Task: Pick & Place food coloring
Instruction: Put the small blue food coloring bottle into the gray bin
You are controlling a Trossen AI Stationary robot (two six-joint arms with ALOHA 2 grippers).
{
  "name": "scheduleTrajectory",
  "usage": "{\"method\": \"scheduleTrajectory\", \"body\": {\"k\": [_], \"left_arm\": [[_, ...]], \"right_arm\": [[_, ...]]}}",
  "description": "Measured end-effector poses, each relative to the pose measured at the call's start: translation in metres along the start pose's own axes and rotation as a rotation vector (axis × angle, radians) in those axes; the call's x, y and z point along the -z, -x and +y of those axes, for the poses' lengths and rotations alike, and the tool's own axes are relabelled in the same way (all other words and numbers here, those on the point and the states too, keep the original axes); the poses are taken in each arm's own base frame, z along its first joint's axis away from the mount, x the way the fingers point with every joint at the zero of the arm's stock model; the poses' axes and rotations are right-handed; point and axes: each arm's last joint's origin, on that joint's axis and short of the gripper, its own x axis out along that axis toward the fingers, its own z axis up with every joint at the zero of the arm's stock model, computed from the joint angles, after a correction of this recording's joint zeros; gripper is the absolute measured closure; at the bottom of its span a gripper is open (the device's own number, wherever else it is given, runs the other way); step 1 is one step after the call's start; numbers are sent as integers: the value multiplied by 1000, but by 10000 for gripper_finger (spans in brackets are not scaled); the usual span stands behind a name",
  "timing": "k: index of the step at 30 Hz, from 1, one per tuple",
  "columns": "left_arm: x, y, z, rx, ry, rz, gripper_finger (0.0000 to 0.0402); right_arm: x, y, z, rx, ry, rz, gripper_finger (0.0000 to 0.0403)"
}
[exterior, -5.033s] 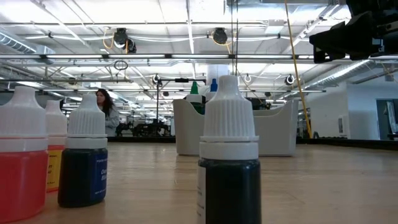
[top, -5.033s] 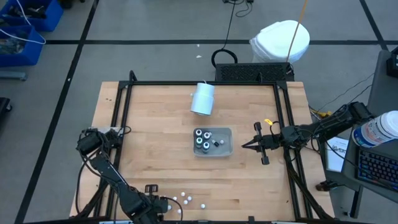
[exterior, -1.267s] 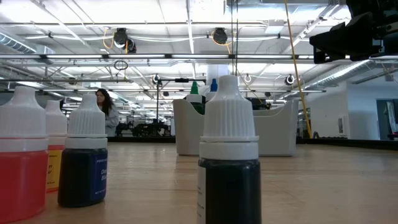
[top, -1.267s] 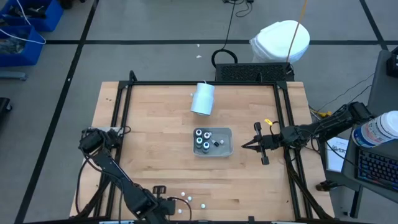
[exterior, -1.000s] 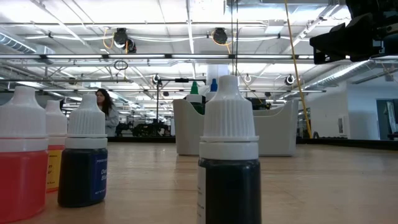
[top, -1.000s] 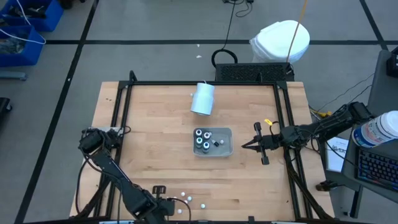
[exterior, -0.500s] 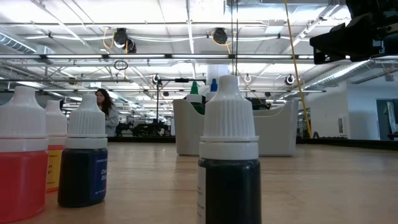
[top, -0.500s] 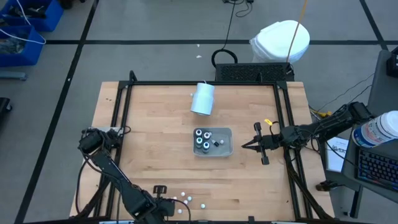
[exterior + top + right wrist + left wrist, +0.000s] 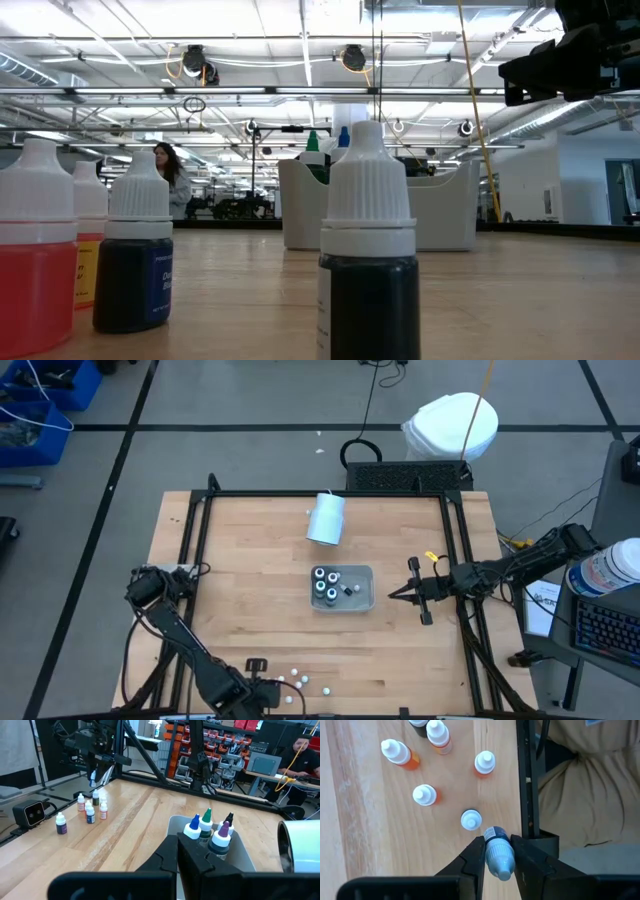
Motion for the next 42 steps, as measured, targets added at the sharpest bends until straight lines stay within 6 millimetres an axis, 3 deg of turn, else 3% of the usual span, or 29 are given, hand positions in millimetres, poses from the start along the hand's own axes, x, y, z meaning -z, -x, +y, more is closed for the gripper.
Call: {"method": "scheduleTrajectory", "body": {"k": [27,36,42], "left_arm": [[1,1,-2,-41,23,-55,316],[6,1,-7,-45,-134,-56,316],[5,1,-6,-57,-86,-71,316]], "right_arm": [[0,0,0,0,-18,0,403],[0,0,-2,54,9,8,403],[0,0,-1,50,10,8,403]]}}
